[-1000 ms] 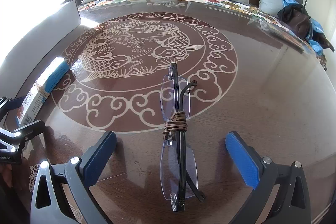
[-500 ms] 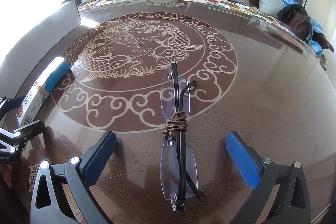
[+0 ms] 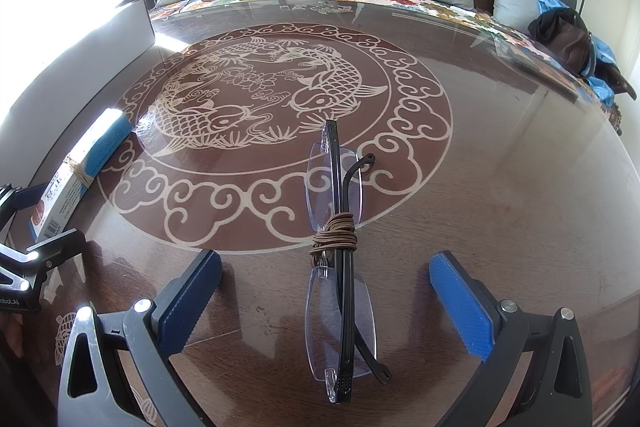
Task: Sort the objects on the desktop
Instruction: 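Hold the cream box and glasses lifted above the table, then carry the cream box and glasses toward the white box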
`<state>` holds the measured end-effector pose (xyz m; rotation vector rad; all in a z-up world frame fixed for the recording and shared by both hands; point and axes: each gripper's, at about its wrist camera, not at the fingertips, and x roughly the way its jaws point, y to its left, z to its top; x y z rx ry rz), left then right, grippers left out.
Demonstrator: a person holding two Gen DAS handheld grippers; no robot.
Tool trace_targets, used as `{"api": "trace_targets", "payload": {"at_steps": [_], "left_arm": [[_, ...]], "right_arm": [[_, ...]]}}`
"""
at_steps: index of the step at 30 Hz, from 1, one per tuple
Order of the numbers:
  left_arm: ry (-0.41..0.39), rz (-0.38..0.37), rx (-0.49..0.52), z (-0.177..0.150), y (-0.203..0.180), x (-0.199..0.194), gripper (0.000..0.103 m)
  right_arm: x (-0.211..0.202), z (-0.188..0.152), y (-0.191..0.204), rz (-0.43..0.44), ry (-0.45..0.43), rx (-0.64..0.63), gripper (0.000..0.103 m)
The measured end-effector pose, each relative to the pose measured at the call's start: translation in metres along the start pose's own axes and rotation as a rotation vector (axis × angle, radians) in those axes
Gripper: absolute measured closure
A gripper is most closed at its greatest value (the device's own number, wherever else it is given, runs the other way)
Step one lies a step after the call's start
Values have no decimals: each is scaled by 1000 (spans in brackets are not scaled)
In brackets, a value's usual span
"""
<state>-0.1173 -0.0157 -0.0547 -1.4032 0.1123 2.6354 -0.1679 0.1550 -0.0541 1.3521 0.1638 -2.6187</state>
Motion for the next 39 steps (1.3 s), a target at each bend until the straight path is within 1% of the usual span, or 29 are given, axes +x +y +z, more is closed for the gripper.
{"api": "trace_targets", "payload": {"at_steps": [24,26,29,32,34,36,37,38,39], "left_arm": [[3,-6,5,1,1,0,0],[28,-22,33,4,1,1,0],[103,-51,89,10,2,4,0],[167,-43,81,18,2,9,0],[178,-33,65,22,1,12,0],[165,-26,55,25,0,15,0],[151,-23,54,26,0,14,7],[121,-26,59,27,0,11,18],[101,-31,70,29,0,7,43]], "right_arm": [[0,-1,0,0,0,0,0],[0,-1,0,0,0,0,0],[0,-1,0,0,0,0,0],[0,-1,0,0,0,0,0],[0,-1,0,0,0,0,0],[0,-1,0,0,0,0,0],[0,-1,0,0,0,0,0],[0,-1,0,0,0,1,0],[0,0,0,7,25,-2,0]]}}
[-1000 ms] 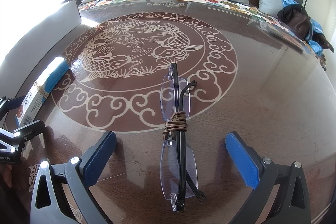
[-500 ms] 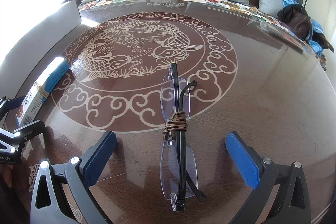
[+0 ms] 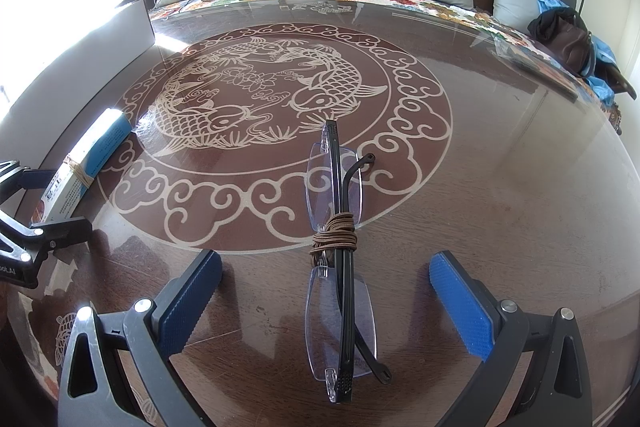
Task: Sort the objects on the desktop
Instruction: 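Carry the cream box and glasses toward the white box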
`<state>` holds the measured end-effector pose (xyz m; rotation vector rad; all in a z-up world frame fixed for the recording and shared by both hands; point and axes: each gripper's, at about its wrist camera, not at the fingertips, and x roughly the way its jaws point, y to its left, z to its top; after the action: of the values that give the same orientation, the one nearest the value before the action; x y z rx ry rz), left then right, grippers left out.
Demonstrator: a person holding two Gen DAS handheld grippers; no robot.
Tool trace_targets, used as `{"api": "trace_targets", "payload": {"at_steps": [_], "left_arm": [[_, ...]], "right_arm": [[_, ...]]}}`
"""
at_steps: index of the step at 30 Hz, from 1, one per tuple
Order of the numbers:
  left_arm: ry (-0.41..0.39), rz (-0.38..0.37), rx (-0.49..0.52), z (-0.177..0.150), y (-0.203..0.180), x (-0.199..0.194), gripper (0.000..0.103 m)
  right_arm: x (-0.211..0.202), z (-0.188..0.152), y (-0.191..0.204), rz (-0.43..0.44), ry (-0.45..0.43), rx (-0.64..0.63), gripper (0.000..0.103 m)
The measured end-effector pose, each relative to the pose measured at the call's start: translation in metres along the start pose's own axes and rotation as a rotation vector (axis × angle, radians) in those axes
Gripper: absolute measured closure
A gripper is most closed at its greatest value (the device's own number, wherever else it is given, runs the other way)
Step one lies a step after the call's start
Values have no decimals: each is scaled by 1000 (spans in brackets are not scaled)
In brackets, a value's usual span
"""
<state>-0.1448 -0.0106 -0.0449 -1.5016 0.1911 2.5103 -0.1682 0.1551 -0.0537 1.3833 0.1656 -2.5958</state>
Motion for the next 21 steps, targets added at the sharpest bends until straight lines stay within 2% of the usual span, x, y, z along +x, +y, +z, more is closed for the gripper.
{"api": "trace_targets", "payload": {"at_steps": [1,2,4,7,8,9,10,11,12,18,21], "left_arm": [[-5,-4,8,2,0,-2,62],[0,-12,12,3,1,-2,61],[-10,-13,18,1,2,-2,61],[-28,-29,-13,-6,7,-6,61],[-31,-39,-27,-8,9,-7,61],[-35,-46,-37,-10,10,-9,61],[-44,-50,-44,-11,12,-13,61],[-59,-52,-48,-13,13,-18,61],[-76,-58,-54,-15,15,-25,61],[-196,-123,-130,-18,32,-80,61],[-266,-156,-178,-15,55,-117,61]], "right_arm": [[1,5,0,18,52,-22,0],[2,11,-2,48,103,-30,0],[-1,23,-8,131,145,-9,1],[-4,38,-9,110,163,-33,7],[-1,41,-8,111,186,-44,17],[5,42,-5,121,223,-55,37],[9,43,-1,116,255,-75,45],[7,43,2,83,244,-117,72],[4,44,5,81,245,-137,92],[-37,54,27,69,161,-206,92],[-62,72,47,83,109,-220,92]]}}
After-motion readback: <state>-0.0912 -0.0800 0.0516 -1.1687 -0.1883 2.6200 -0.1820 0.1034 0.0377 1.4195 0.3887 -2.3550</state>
